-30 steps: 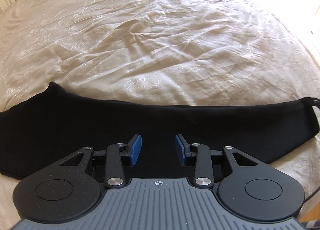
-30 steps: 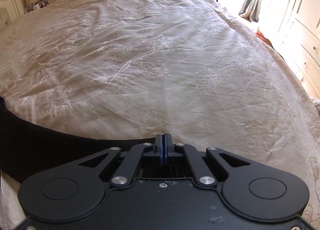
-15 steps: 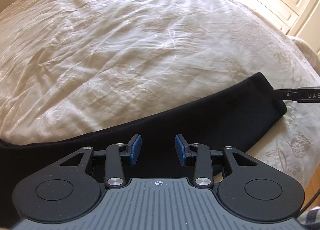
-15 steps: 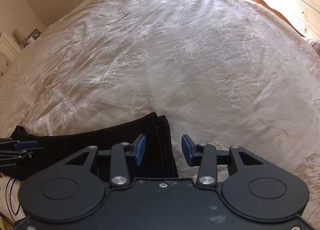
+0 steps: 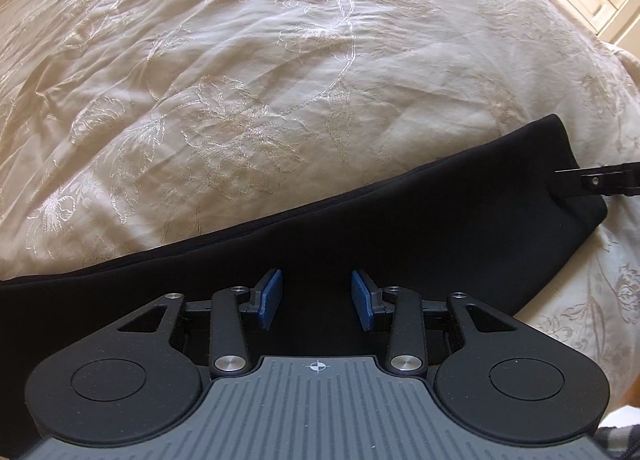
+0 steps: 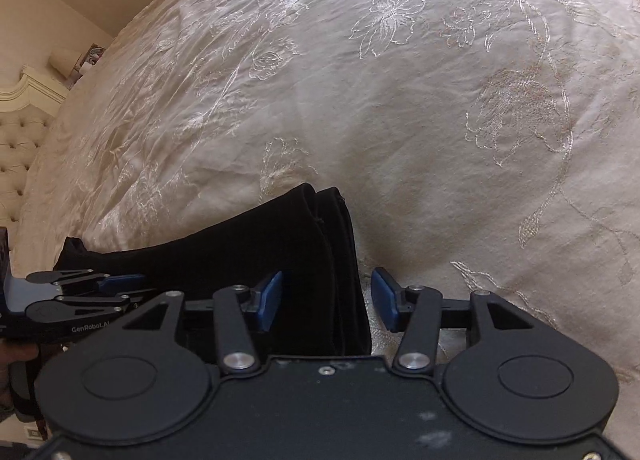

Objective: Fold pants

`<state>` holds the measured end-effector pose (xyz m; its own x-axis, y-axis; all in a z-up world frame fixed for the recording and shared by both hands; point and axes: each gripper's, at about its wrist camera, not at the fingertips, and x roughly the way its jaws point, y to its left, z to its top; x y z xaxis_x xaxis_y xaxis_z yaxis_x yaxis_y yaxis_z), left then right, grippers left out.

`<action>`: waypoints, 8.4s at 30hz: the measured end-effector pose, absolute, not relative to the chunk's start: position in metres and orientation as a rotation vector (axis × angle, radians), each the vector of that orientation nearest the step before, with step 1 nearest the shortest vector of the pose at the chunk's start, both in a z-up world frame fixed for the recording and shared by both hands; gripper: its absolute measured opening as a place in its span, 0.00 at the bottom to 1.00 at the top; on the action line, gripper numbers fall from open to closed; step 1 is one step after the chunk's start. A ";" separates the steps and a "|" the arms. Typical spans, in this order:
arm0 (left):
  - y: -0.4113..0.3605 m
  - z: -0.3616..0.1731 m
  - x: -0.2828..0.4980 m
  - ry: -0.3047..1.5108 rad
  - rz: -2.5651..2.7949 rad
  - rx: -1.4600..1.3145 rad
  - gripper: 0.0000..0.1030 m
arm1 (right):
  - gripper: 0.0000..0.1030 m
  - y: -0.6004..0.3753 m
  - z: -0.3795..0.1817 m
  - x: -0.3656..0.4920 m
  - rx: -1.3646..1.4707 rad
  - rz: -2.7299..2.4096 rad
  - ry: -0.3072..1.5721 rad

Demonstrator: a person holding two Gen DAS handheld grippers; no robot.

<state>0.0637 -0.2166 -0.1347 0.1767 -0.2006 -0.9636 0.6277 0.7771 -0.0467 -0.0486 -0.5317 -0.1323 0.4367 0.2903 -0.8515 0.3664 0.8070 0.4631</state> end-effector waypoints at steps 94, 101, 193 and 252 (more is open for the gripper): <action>0.018 -0.079 0.094 1.198 -0.643 0.250 0.39 | 0.03 -0.201 -0.068 0.014 0.379 -0.298 1.077; 0.008 -0.117 0.091 1.317 -0.539 0.290 0.39 | 0.03 -0.227 -0.108 0.014 0.357 -0.262 1.209; 0.358 -0.135 0.174 1.215 -0.103 -0.177 0.32 | 0.11 0.028 -0.125 0.220 0.223 -0.092 1.147; -0.063 -0.033 0.066 0.953 -0.518 0.036 0.29 | 0.34 -0.268 -0.068 -0.034 0.501 -0.089 0.997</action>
<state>0.0657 -0.0635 -0.0327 0.4674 -0.4069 -0.7849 0.4378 0.8778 -0.1943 -0.0343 -0.2685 -0.0677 0.5490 0.1534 -0.8216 0.2961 0.8836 0.3628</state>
